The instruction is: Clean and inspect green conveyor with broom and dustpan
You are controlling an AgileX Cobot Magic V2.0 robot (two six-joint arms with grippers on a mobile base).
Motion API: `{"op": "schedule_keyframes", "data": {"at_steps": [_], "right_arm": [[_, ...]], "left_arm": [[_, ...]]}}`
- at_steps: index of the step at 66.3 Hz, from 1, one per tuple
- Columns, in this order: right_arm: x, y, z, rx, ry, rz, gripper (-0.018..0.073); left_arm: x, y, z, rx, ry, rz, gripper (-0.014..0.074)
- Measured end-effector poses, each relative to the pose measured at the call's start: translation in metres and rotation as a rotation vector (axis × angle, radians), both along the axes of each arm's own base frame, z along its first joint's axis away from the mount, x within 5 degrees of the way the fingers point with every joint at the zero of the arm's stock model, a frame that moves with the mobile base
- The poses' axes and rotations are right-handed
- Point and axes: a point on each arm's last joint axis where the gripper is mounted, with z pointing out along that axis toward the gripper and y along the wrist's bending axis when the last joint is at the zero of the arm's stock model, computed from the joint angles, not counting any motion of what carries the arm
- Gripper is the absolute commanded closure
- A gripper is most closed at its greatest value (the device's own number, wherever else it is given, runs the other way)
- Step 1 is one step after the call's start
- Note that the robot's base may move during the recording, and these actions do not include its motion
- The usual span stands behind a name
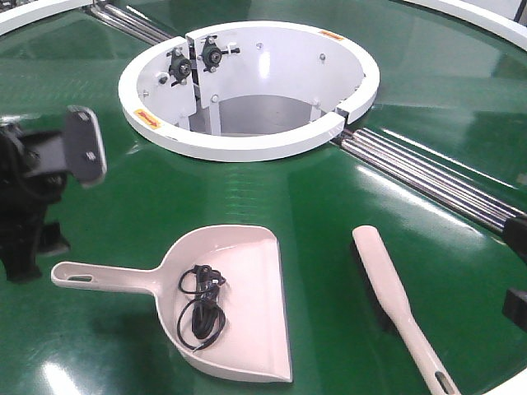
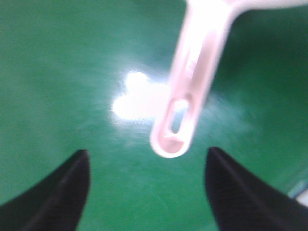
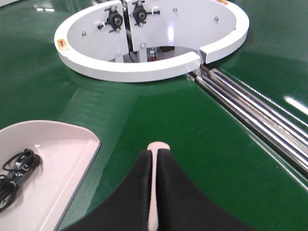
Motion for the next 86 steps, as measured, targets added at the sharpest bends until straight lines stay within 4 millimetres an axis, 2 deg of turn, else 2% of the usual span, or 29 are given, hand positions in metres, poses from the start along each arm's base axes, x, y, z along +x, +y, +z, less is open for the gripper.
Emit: {"op": "schedule_keyframes", "data": {"at_steps": [9, 16, 30, 40, 47, 54, 65, 70, 78, 86], "right_arm": [[0.0, 0.0, 0.001, 0.003, -0.012, -0.001, 0.0569], [0.0, 0.0, 0.001, 0.017, -0.012, -0.002, 0.0569], [0.001, 0.001, 0.005, 0.048, -0.044, -0.005, 0.0569], [0.002, 0.001, 0.004, 0.041, -0.07, -0.004, 0.0569], [-0.002, -0.001, -0.008, 0.057, -0.136, -0.016, 0.0569], [-0.009, -0.004, -0.023, 0.073, -0.205, -0.03, 0.0569], [-0.016, -0.007, -0.057, 0.05, -0.216, -0.037, 0.0569], [-0.016, -0.007, -0.068, 0.04, -0.203, -0.038, 0.0569], [-0.016, -0.008, -0.071, 0.043, -0.21, -0.042, 0.0569], [-0.016, -0.008, -0.069, 0.047, -0.23, -0.045, 0.0569]], "left_arm": [[-0.019, 0.006, 0.035, -0.15, -0.191, 0.159, 0.0442], [-0.037, 0.012, 0.058, -0.259, -0.302, 0.25, 0.0623], [-0.074, 0.023, 0.095, -0.507, -0.474, 0.429, 0.0621], [-0.113, 0.034, 0.113, -0.698, -0.693, 0.408, 0.0621], [-0.142, 0.042, 0.101, -0.789, -0.809, 0.369, 0.0621], [-0.164, 0.046, 0.069, -0.876, -0.818, 0.366, 0.0621], [-0.178, 0.047, 0.007, -0.954, -0.781, 0.39, 0.0621], [-0.179, 0.048, -0.011, -0.981, -0.828, 0.382, 0.0621], [-0.179, 0.049, -0.025, -1.022, -0.898, 0.367, 0.0621], [-0.179, 0.05, -0.024, -1.044, -0.933, 0.358, 0.0621]]}}
